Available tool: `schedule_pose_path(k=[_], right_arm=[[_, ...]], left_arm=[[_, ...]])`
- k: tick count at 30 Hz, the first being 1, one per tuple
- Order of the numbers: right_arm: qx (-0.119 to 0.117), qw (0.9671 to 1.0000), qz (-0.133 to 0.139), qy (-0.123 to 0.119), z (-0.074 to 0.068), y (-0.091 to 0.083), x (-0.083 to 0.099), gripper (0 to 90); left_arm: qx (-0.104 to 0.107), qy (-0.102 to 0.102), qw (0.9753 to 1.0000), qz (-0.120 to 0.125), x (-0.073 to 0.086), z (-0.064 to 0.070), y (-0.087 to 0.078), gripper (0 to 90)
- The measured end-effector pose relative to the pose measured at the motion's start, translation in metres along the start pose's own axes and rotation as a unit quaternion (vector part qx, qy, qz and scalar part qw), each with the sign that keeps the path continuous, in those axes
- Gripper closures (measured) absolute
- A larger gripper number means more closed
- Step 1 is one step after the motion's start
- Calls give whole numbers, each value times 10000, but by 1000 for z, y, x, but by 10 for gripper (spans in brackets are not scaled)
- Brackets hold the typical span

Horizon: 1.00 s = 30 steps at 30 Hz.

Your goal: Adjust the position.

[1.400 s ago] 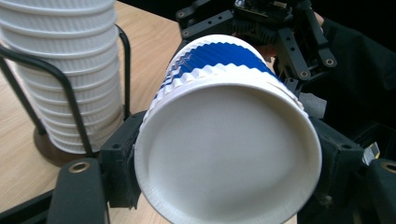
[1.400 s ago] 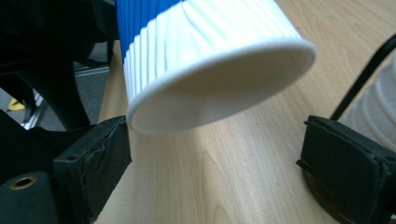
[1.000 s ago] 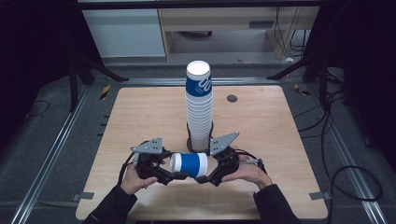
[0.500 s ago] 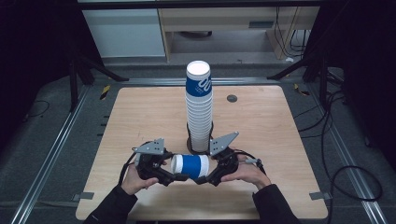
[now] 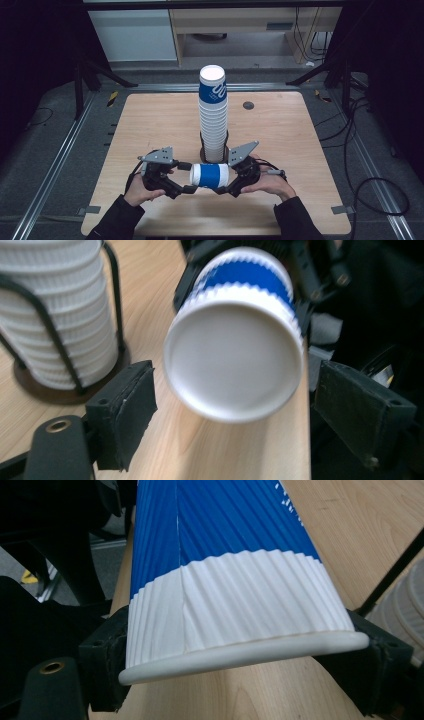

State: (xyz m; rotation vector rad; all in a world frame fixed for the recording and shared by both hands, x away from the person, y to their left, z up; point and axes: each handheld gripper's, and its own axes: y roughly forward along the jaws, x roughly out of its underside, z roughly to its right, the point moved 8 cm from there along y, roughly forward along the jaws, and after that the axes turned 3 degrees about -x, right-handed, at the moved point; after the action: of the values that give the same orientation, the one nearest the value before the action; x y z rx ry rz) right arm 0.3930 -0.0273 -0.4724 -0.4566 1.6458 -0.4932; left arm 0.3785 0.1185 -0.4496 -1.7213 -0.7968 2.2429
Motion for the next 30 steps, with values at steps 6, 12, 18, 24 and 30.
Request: schedule_pose_path(k=[6,12,18,24,30], right_arm=[[201,9985,-487,-171,2,3,9,161],[231,9948,-921,-367,-1,13,14,161],[233,9897,-1305,-538,-6,25,18,161],[182,9862,-1516,-642,-8,36,21,161],[168,9851,-1558,-703,-12,39,19,161]], left_arm=[[-72,114,9983,-570,13,-3,9,144],[-75,227,9953,-941,22,-1,19,139],[-87,396,9902,-1340,31,2,30,139],[-100,477,9868,-1545,36,3,36,159],[-106,528,9838,-1713,40,5,42,179]])
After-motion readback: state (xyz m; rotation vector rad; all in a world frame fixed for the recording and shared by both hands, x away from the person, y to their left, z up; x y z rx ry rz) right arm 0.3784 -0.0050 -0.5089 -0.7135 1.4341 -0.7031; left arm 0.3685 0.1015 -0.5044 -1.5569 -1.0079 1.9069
